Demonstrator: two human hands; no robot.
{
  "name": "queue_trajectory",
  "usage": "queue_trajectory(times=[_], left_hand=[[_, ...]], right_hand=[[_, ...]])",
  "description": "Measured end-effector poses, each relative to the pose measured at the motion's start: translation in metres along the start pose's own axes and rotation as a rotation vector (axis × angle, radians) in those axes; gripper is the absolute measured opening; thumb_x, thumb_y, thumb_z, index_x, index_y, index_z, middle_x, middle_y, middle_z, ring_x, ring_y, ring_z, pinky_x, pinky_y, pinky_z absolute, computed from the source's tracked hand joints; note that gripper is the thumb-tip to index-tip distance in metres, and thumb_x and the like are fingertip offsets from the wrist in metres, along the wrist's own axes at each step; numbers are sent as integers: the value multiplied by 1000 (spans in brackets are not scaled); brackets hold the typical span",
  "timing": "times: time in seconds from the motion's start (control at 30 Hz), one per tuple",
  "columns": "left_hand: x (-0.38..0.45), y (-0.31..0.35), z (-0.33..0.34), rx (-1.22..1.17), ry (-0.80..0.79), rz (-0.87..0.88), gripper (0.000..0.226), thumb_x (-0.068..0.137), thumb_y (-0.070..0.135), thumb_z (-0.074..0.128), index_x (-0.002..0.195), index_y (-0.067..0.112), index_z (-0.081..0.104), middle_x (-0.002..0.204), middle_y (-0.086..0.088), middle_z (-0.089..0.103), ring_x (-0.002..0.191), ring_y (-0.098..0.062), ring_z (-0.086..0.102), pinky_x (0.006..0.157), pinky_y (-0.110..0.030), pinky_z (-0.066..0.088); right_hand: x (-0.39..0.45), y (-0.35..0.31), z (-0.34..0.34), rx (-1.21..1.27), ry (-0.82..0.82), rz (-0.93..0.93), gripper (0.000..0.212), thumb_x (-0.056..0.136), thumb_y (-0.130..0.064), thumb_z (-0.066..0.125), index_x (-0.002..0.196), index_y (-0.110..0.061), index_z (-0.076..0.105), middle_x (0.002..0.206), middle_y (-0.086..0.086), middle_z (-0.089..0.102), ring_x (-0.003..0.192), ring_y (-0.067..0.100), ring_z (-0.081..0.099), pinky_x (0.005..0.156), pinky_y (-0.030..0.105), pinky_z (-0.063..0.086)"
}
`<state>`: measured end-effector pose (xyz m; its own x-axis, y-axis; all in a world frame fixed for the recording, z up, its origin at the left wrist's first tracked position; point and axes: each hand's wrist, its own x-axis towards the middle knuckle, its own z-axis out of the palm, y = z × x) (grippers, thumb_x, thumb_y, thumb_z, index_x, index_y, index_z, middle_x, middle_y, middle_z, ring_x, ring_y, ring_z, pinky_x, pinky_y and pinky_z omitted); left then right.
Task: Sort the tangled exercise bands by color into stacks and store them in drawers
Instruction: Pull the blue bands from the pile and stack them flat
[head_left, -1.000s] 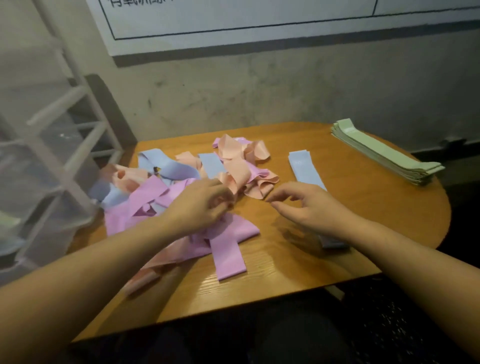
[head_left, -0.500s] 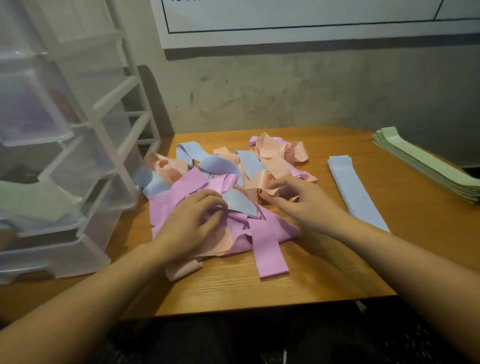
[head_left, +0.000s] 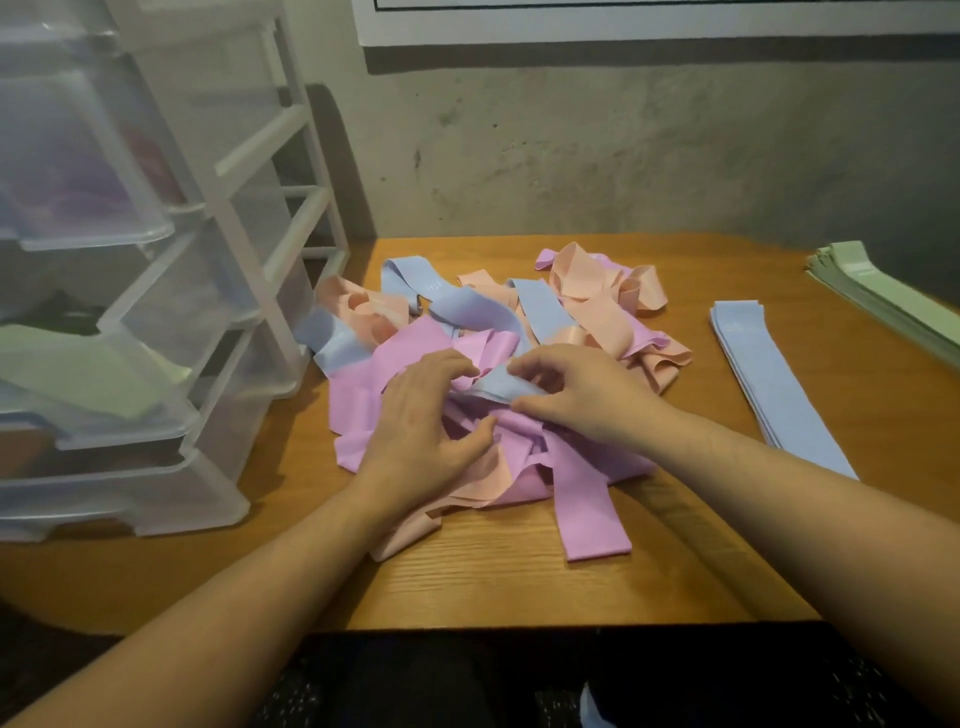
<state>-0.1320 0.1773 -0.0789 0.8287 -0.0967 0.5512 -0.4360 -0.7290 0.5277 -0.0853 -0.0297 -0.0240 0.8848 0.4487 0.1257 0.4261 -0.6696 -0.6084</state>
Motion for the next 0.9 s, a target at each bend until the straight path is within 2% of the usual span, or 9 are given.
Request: queue_trajectory(times=[0.1,0.2,0.33,0.47,0.6,0.67,0.77,0.83,0.9], left_hand=[[0,-1,1,45,-3,33,46,77,44,68,117,24,55,123,6,58,112,-13,52,93,-37,40],[1,-1,1,59,1,6,47,78,43,67,119,25,54,124,5,57,112,-13,51,93,-35,37],[3,-1,1,45,-2,-13,50,78,34,72,123,25,53,123,8,57,111,-10,52,97,-37,37],[2,-2,2,38,-44,-4,53,81,34,71,130,29,51,124,11,58,115,-11,54,99,-38,35],[1,0,3,35,-75,8,54,81,35,69,131,29,51,120,12,59,110,-10,53,94,-34,33],[1,1,4,37,-97,0,55,80,38,67,133,28,52,122,13,59,111,-8,51,97,-33,31],[0,1,4,12,-107,5,56,81,37,67,134,26,53,123,11,61,112,-8,53,98,-32,32],[-1,2,3,4,-122,8,54,82,38,67,133,26,54,122,11,62,112,-9,53,97,-32,32],[0,1,3,25,-135,24,52,82,39,67,132,27,54,121,10,62,111,-11,54,97,-36,36]], right_hand=[[-5,3,3,29,-25,-13,24,95,-37,65,115,-28,76,105,-15,73,92,1,62,77,19,48],[-17,8,-1,11,-62,-58,25,101,-37,54,100,-27,77,91,-16,70,88,2,60,72,22,43],[-34,15,-11,52,101,-111,20,102,-32,50,99,-33,70,90,-22,65,91,-2,57,68,11,43],[-47,12,-20,243,310,-135,17,101,-23,53,98,-22,70,91,-8,67,88,4,59,69,15,47],[-53,3,-25,631,424,49,16,101,-26,54,99,-16,67,77,-24,64,77,-7,60,62,13,49],[-51,-2,-24,792,402,165,21,102,-28,53,107,-9,63,80,-25,66,80,-9,62,68,15,52],[-46,-15,-21,1173,360,359,29,101,-30,55,122,-12,60,115,0,73,112,16,68,97,37,56],[-45,-23,-19,1318,387,447,22,99,-28,60,117,-16,61,112,12,73,110,26,70,93,42,58],[-43,-28,-16,1358,405,498,23,98,-26,63,117,-14,60,111,15,70,101,26,71,78,39,63]])
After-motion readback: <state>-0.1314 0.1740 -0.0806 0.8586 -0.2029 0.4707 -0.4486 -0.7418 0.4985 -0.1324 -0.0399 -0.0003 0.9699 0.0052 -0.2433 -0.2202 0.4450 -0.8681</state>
